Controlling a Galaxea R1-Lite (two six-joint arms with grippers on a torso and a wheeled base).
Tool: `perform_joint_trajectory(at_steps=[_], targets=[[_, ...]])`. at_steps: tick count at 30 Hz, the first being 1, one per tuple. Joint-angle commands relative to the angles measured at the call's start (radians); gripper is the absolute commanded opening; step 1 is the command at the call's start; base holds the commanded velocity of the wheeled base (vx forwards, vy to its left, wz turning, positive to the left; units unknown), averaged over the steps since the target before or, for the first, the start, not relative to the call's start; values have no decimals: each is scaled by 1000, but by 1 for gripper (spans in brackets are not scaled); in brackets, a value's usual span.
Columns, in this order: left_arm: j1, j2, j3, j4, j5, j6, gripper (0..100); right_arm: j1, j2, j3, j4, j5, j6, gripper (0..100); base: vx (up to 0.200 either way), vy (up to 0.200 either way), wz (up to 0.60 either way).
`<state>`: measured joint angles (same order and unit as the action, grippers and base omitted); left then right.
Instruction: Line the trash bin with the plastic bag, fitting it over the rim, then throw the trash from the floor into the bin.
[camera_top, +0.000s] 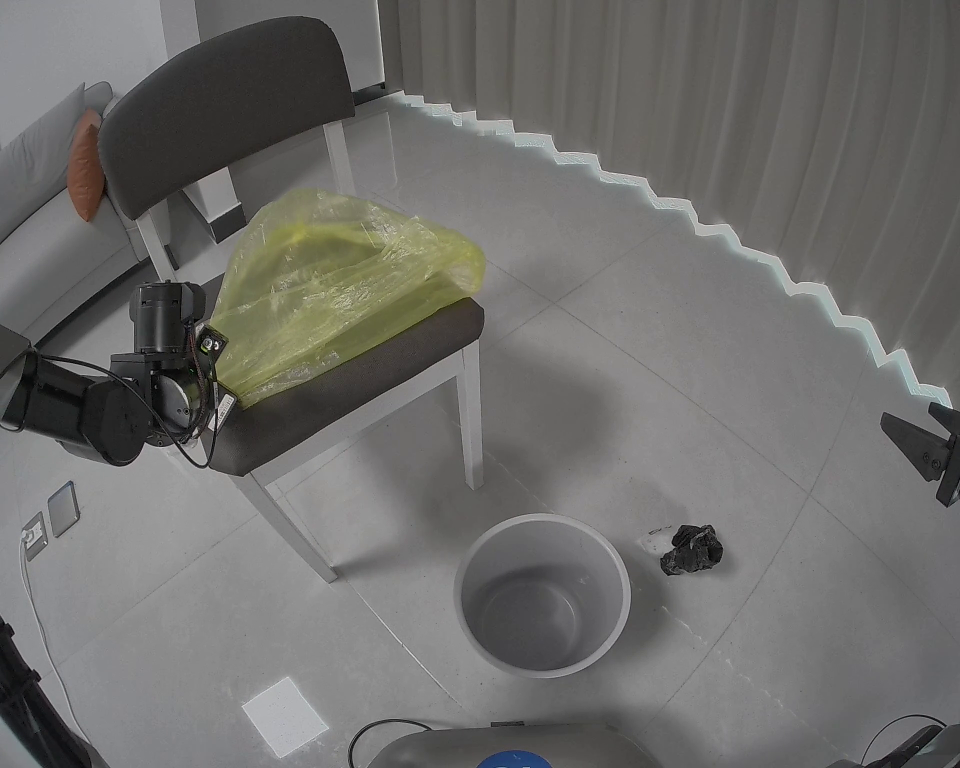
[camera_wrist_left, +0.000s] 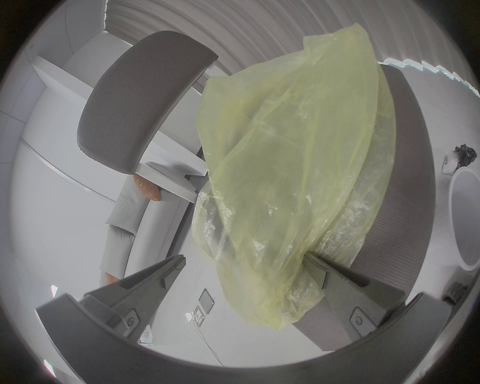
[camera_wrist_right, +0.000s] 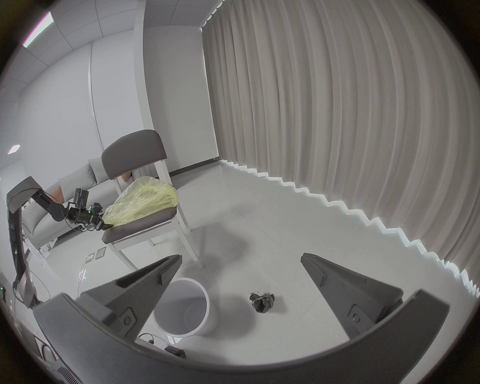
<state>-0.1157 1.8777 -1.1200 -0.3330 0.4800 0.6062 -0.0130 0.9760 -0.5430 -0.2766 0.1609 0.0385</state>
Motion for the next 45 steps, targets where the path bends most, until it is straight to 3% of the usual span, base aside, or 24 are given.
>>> perform_joint_trajectory(at_steps=[1,9,28,29,45], targets=[[4,9,-21,2,20,3,100,-7,3,0,-1,0,0,100,0,0,0],[38,9,-32,3,35,6,100,-25,3,0,-1,35,0,100,0,0,0],[41,9,-27,3,42,9,100,-30,3,1,-1,43,0,100,0,0,0],[41,9,-27,3,42,9,0,-30,3,1,-1,43,0,100,0,0,0],[41,6,-34,2,42,9,0,-30,4,1,-1,43,0,100,0,0,0]])
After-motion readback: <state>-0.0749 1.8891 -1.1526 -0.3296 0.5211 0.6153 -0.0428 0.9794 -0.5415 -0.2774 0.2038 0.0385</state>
